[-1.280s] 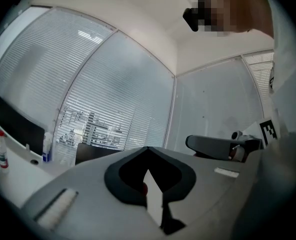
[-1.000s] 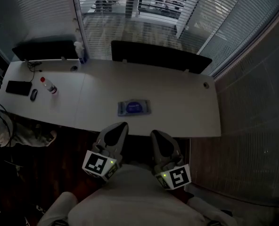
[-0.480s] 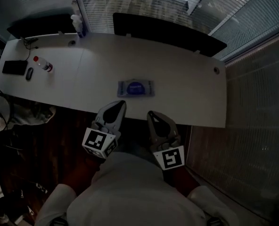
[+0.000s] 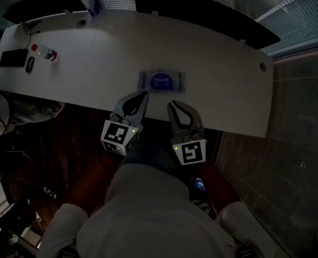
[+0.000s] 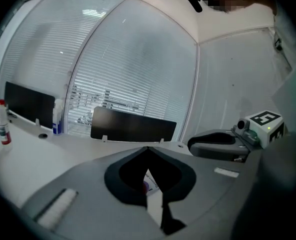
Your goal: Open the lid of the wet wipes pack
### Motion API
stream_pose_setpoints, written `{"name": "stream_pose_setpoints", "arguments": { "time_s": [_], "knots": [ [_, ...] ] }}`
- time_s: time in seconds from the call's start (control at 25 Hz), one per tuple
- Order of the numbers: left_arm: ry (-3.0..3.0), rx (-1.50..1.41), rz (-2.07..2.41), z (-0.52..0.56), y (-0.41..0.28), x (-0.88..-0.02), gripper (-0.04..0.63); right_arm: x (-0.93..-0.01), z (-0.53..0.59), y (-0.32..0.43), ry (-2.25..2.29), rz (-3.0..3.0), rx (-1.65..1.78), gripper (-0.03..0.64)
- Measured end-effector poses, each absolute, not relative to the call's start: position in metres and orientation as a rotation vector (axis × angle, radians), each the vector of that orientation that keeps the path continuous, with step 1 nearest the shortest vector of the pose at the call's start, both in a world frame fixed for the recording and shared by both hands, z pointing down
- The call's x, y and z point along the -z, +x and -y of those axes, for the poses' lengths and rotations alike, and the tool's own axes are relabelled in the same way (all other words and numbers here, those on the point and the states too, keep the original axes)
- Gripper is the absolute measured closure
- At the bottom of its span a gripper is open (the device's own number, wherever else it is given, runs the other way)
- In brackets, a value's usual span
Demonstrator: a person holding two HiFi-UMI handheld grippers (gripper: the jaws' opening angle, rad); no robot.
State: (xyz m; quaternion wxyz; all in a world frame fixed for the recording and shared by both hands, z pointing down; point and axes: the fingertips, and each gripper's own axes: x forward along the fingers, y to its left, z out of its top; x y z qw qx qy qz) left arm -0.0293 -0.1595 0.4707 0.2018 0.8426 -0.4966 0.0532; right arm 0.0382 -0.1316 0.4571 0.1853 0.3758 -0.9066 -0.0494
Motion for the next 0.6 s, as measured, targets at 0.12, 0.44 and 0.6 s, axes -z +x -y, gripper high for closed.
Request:
{"name": "stream_pose_setpoints", "arguments": {
  "time_s": [0.12,0.44,0.6],
  "knots": [
    [2.375,-0.184,1.353,0.166,-0.026,-0.497,0.592,-0.482,0.142,0.036,1.027,2.51,0.155,0.584],
    [2.287,-0.271,1.356,0.184,-0.028,-0.573,0.594,-0.556,0.162,0.03,0.927,2.388,0.206,0.561],
    [2.223,-0.327,1.355,0.189,-0.031,-0.614,0.594,-0.595,0.172,0.029,0.87,2.319,0.243,0.554]
  ]
}}
